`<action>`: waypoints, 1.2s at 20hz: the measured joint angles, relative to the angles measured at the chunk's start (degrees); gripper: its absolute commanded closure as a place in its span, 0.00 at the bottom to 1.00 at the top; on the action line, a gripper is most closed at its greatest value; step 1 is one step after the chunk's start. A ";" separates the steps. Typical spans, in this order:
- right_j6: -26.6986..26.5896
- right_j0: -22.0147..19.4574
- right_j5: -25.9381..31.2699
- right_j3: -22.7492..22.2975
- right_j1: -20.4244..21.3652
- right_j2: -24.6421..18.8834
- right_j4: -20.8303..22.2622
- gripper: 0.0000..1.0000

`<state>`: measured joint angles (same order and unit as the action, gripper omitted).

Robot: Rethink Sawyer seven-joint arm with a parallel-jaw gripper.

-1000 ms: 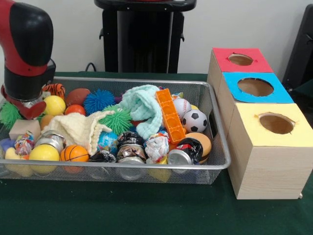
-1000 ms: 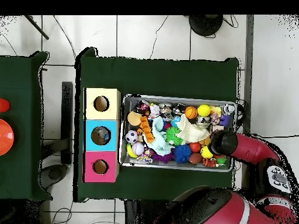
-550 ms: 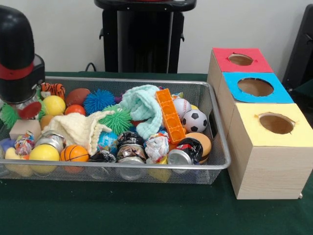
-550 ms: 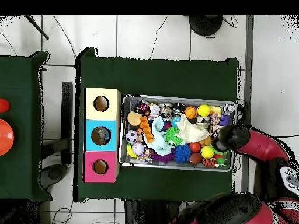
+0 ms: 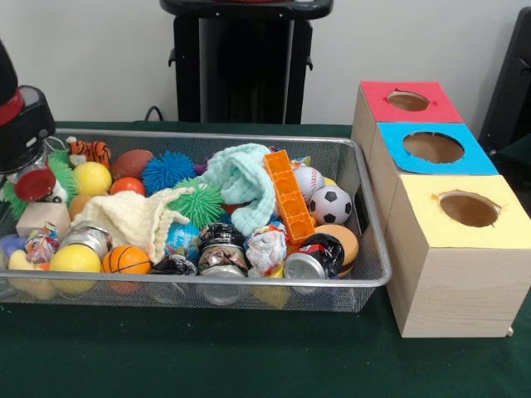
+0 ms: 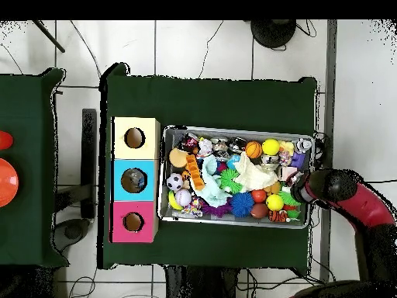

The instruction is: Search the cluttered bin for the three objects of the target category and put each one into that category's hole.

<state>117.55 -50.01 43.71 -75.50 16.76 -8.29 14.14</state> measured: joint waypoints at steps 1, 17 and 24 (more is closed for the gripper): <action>0.00 -0.11 -0.33 -0.24 0.06 -0.11 0.01 1.00; 0.00 6.81 -10.20 -4.34 1.14 2.85 2.25 1.00; 0.00 7.78 -11.99 -4.81 1.30 3.97 2.02 1.00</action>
<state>117.55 -42.23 31.72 -80.32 18.06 -4.33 16.16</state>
